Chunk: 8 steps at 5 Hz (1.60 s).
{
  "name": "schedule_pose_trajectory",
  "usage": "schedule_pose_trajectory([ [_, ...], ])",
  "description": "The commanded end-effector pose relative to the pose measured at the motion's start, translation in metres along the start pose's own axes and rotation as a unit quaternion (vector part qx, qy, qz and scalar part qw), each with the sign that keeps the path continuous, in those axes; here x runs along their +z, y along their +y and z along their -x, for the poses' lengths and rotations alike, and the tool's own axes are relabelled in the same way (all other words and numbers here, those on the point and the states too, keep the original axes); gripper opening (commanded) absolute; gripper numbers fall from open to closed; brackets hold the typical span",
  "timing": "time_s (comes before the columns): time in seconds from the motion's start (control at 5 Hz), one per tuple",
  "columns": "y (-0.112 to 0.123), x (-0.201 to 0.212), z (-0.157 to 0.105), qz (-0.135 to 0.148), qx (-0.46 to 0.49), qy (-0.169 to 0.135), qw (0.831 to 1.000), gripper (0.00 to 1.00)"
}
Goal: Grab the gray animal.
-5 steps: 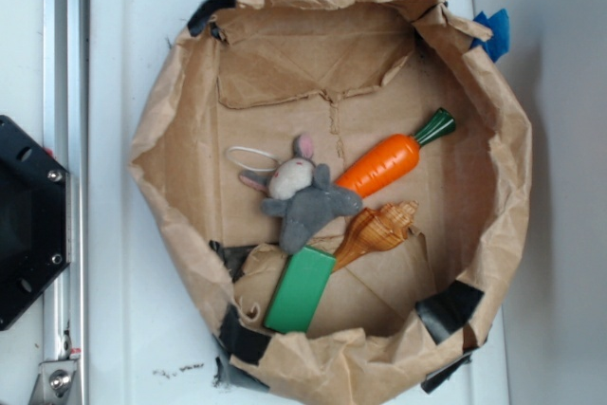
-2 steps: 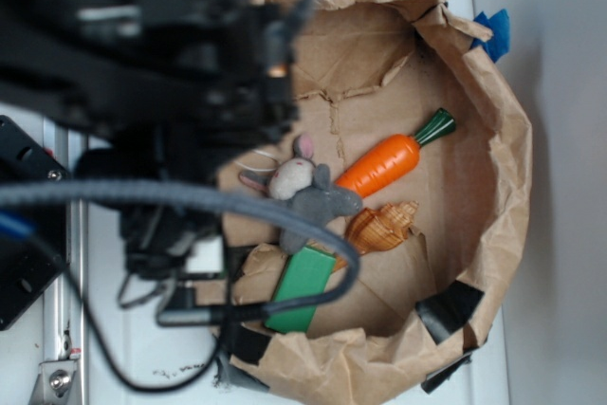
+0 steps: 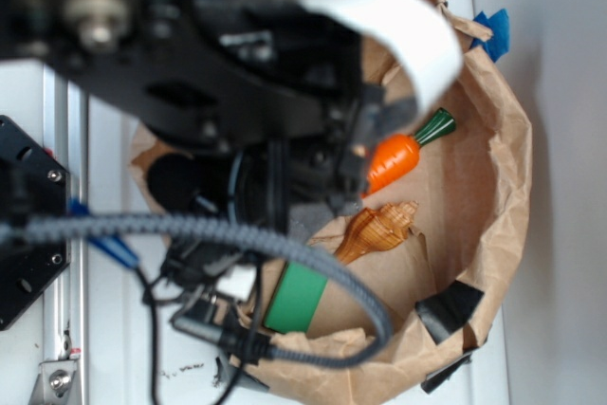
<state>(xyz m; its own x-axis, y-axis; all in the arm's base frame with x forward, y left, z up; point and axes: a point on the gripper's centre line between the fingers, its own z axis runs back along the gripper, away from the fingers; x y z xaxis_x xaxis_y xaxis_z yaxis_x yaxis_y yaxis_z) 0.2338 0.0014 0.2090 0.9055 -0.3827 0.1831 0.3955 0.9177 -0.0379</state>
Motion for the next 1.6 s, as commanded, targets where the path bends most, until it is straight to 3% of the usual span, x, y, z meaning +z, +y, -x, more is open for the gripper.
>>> schedule_pose_trajectory([
  [0.0,0.018,-0.024,-0.01,-0.052,-0.031,-0.01,0.998,1.0],
  [0.4,0.044,-0.057,0.0,-0.036,-0.053,-0.021,0.998,1.0],
  [0.8,0.048,-0.089,0.014,0.009,-0.087,-0.026,0.996,1.0],
  [1.0,0.048,-0.108,0.01,0.017,-0.107,-0.025,0.994,1.0],
  [1.4,0.04,-0.135,-0.008,0.03,-0.097,-0.057,0.993,1.0],
])
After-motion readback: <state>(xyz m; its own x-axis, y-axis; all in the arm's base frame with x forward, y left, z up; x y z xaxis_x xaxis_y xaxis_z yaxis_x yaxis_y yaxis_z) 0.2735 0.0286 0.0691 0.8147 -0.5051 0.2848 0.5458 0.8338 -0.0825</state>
